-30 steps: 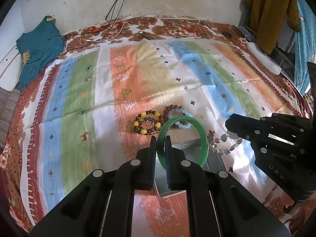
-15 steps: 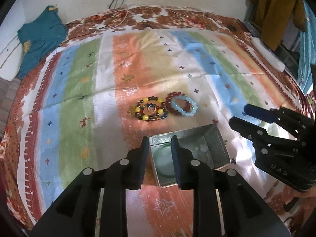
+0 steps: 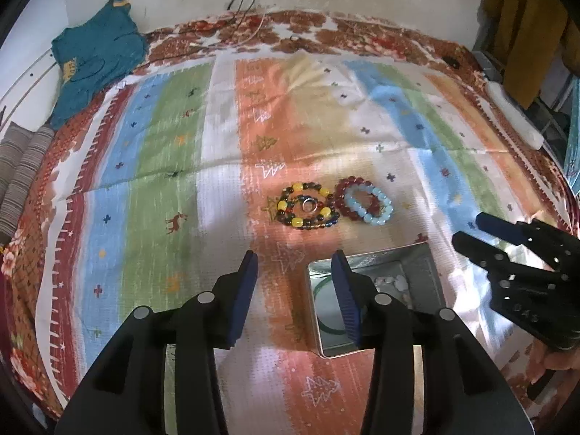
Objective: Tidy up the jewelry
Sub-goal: 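Open both tools to drop the bangle and bead strand into the tin, then grasp the yellow-black bead bracelet with the left tool while the right tool grasps the light blue bracelet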
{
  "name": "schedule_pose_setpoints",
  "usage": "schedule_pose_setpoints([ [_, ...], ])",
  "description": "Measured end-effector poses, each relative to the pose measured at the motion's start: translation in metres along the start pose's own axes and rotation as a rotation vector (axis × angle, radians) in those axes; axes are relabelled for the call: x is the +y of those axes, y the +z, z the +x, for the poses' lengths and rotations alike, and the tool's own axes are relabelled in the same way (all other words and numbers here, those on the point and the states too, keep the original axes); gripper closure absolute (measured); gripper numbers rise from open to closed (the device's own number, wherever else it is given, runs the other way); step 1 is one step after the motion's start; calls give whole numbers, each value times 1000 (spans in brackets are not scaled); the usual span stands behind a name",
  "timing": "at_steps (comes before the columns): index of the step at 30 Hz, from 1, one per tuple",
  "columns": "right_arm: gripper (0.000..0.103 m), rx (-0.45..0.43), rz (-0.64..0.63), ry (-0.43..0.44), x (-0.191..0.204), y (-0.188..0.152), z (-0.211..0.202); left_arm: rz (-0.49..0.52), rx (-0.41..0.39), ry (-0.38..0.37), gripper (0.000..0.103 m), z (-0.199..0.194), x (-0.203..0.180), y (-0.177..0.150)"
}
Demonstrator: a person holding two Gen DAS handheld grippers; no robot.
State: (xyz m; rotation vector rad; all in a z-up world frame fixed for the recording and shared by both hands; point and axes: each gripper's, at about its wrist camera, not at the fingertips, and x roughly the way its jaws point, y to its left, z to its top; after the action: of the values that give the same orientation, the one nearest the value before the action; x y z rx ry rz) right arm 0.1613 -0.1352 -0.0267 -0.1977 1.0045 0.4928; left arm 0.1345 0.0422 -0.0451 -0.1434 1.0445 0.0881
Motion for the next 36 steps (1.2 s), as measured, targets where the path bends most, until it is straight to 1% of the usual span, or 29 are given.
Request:
schedule_pose_setpoints([
  [2,54,2,2,-3,-1,2,2,-1,8,21,60,5,1,2],
  [4,51,4,0,-8,-2,2,3,-6,9,25,58,8,3,5],
  [6,48,7,-2,-10,-1,5,6,-19,5,29,52,10,5,9],
  [9,44,11,0,-15,-1,7,8,-28,5,38,48,19,7,15],
  [10,43,10,-3,-11,0,9,8,-26,7,42,48,21,6,17],
  [12,37,3,-9,-16,1,12,8,-14,22,48,47,30,7,20],
  [16,36,17,-12,-23,0,16,18,-8,47,68,47,43,10,24],
  [21,31,35,-35,-73,-3,21,31,-13,54,83,44,56,13,33],
  [26,27,56,-35,-87,-7,27,46,0,73,98,42,70,13,38],
  [36,26,104,-26,-94,-14,36,76,18,121,119,42,100,14,47],
])
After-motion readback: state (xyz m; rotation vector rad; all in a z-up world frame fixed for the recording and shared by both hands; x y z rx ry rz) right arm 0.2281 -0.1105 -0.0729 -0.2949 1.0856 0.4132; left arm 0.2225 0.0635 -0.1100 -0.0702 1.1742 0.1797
